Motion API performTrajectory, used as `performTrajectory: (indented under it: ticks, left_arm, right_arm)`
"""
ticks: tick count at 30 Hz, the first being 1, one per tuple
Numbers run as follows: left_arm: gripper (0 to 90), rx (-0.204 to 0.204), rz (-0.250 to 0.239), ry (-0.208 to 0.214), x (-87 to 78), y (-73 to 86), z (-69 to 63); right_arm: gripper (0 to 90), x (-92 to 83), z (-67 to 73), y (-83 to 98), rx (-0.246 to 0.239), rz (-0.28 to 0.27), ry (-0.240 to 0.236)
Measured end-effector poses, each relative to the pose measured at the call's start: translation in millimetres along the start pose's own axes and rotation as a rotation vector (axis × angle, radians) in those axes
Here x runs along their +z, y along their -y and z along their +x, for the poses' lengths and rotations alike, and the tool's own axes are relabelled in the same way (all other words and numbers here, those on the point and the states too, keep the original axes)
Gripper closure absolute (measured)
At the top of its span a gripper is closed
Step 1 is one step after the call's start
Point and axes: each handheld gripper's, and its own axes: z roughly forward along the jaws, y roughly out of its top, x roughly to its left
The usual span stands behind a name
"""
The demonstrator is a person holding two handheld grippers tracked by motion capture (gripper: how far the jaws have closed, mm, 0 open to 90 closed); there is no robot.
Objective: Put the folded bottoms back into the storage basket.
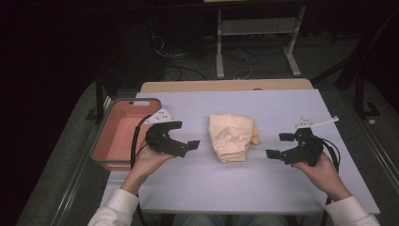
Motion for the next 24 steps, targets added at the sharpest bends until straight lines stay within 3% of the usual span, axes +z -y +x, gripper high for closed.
performTrajectory:
  ticks: [24]
  left_arm:
    - [0.0,-0.026,0.004,-0.019,12.1,-22.4,18.7]
  right_arm:
    - [0.0,12.6,-8.9,-12.7,0.026,0.008,-0.008]
